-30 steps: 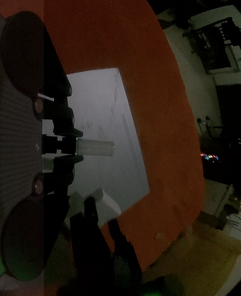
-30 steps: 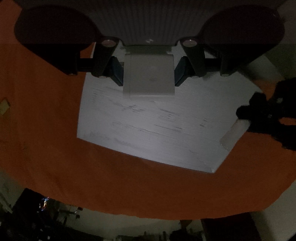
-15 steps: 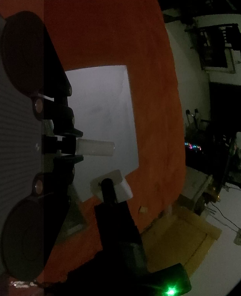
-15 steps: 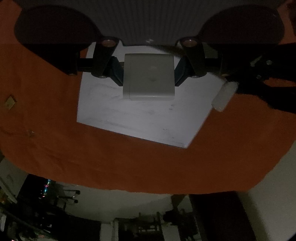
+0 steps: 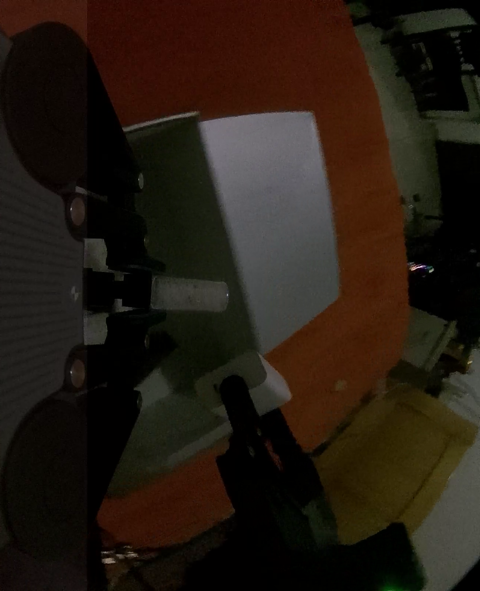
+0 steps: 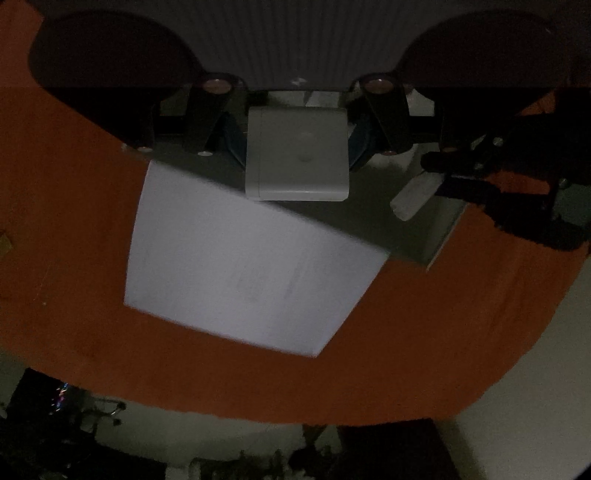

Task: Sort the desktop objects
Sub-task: 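Carry the tube with the left tool while the right tool carries the charger over the box, then lower the tube and charger into the box and open both tools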

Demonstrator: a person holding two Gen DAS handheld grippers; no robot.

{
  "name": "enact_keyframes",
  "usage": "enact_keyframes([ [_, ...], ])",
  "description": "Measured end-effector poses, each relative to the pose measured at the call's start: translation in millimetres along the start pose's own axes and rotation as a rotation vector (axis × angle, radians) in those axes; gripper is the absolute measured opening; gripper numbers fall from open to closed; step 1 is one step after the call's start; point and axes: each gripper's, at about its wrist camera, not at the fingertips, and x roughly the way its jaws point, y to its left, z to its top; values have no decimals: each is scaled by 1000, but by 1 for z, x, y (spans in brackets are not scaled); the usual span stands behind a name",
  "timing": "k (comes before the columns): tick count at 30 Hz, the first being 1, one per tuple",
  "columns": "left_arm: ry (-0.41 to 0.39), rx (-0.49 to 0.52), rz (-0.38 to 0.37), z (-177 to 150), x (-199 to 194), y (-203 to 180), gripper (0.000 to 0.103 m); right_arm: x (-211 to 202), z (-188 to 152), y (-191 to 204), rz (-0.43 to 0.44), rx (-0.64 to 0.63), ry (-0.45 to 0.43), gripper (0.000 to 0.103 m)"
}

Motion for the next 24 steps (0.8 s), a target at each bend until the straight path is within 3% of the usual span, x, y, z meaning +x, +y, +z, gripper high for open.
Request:
enact_keyframes([
  [17, 160, -2, -6, -45, 39, -4, 16, 34, -72, 22, 28, -54, 208, 60],
  [24, 204, 3, 3, -60, 52, -3, 16, 54, -84, 27, 24, -76, 272, 60],
])
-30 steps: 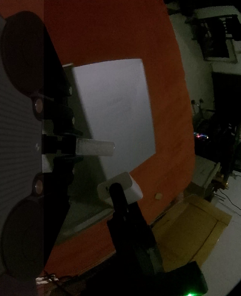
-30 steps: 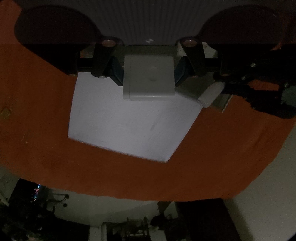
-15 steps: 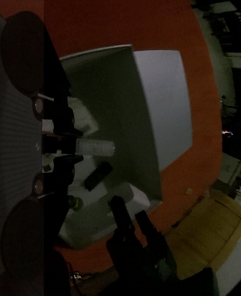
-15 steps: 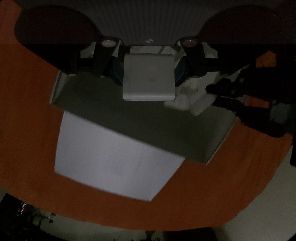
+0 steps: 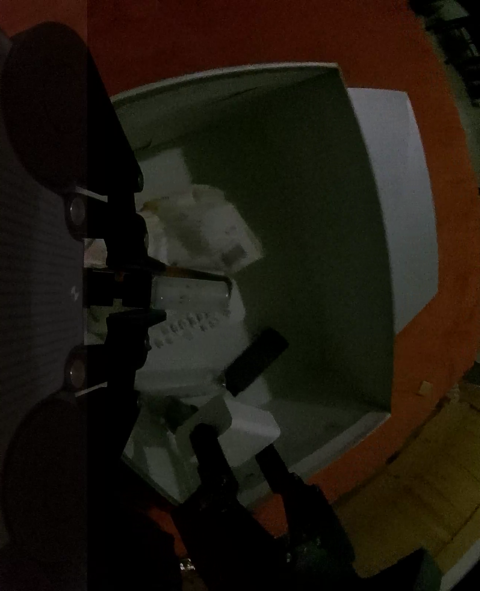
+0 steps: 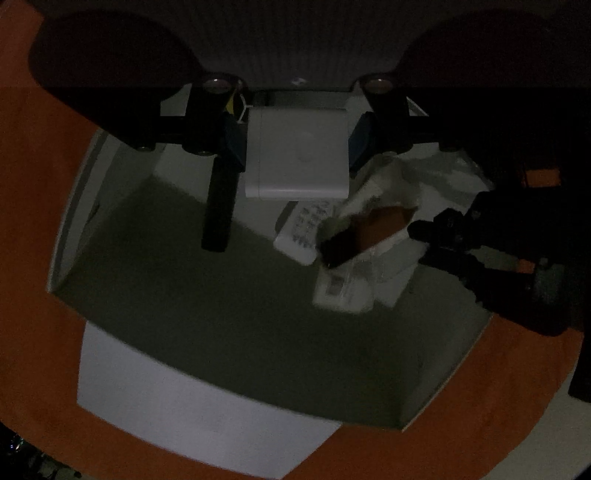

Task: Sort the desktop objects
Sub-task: 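Lower the tube and charger into the box and open both tools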

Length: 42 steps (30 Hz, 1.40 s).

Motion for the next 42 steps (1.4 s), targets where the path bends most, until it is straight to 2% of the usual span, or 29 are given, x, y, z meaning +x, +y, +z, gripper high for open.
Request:
enact_keyframes([
  [10, 40, -11, 24, -13, 20, 3, 16, 4, -8, 7, 9, -29, 49, 60],
  [21, 49, -11, 46, -16, 32, -2, 16, 16, -13, 12, 10, -43, 81, 60],
  [42, 33, 7, 57, -16, 32, -14, 16, 21, -10, 15, -52, -92, 52, 60],
])
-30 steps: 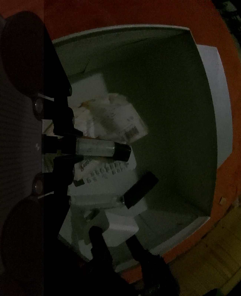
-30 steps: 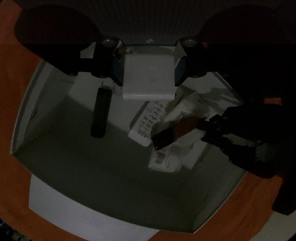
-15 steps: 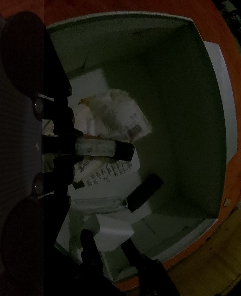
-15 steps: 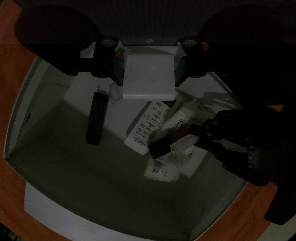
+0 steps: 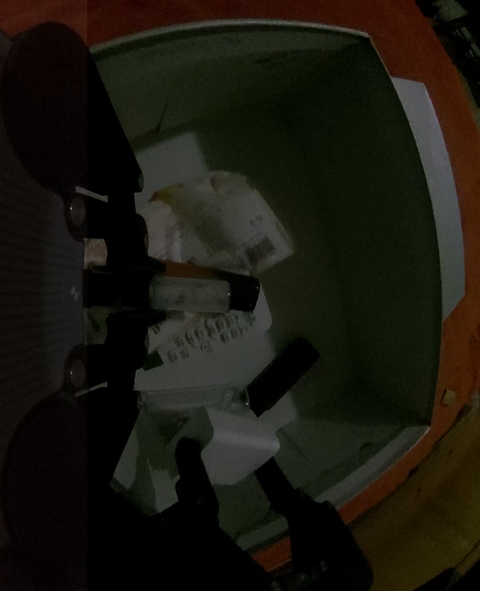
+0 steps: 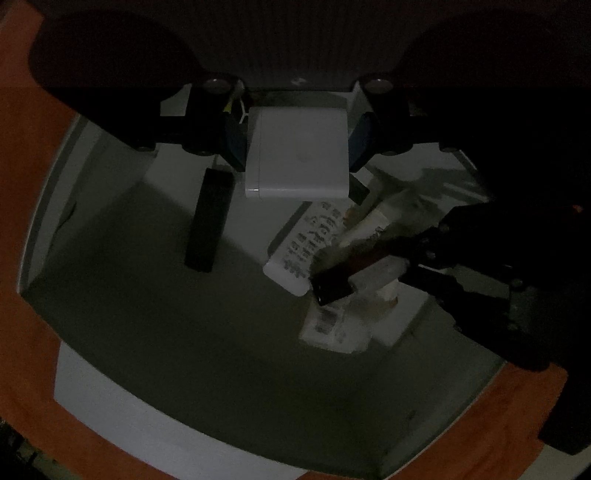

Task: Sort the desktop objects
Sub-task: 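Lower the tube and charger into the box and open both tools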

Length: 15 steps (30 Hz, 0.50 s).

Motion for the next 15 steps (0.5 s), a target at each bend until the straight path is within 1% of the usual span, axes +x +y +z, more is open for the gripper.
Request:
enact_keyframes([
  [5, 3, 2, 3, -1, 1, 0, 16, 4, -2, 1, -16, -12, -6, 60],
  [9, -1, 39, 40, -3, 4, -5, 18, 15, -5, 1, -57, -43, -7, 60],
  [10, -1, 56, 55, -3, 6, -8, 20, 19, -6, 2, -70, -56, -2, 60],
  [11, -1, 70, 67, -4, 7, -11, 25, 24, -8, 2, -84, -69, 2, 60],
  [12, 3, 77, 72, -4, 9, -13, 32, 29, -9, 3, -96, -82, 12, 60],
  [15, 12, 89, 80, -6, 13, -17, 34, 42, -10, -1, -110, -68, 37, 60],
])
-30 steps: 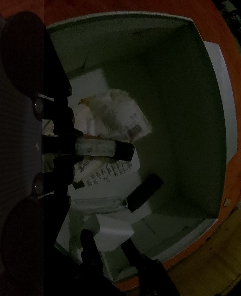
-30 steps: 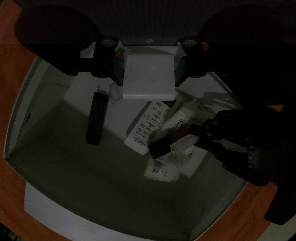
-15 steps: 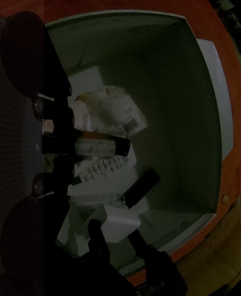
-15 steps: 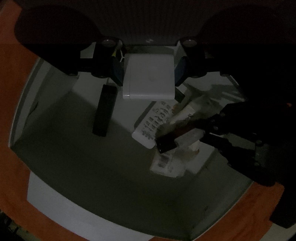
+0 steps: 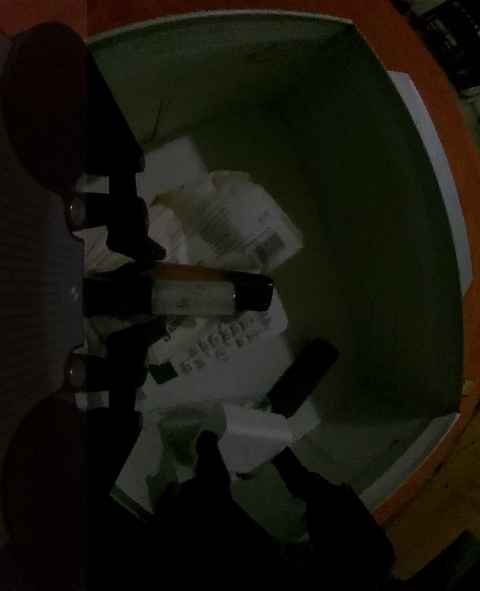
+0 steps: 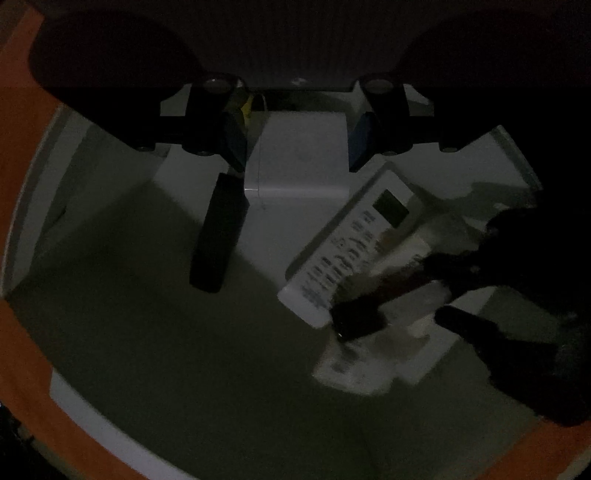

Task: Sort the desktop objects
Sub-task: 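Lower the tube and charger into the box and open both tools, then withdraw both open tools from the box back over the paper sheet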

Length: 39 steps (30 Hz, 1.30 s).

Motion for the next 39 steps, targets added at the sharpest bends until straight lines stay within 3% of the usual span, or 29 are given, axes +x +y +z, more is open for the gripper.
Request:
enact_keyframes([
  [2, 3, 2, 5, 0, 1, -1, 34, 5, 1, -2, -4, -1, 4, 60],
  [6, -8, -17, 4, 0, -1, 3, 50, 11, 2, -1, -41, -20, 10, 63],
  [8, -11, -23, 2, 0, -3, 4, 52, 8, 4, -2, -46, -21, -2, 67],
  [14, -47, -55, -23, 3, -19, 10, 62, -25, 15, -13, -19, 2, -113, 78],
  [17, -91, -73, -29, 10, -34, 11, 75, -43, 26, -25, 8, 61, -158, 79],
  [27, -231, -142, -39, 42, -84, 29, 84, -97, 46, -59, 68, 214, -274, 82],
  [33, -323, -197, -18, 57, -109, 45, 95, -125, 48, -81, 94, 304, -340, 87],
  [39, -356, -283, 7, 64, -117, 72, 96, -150, 46, -116, 77, 420, -436, 92],
])
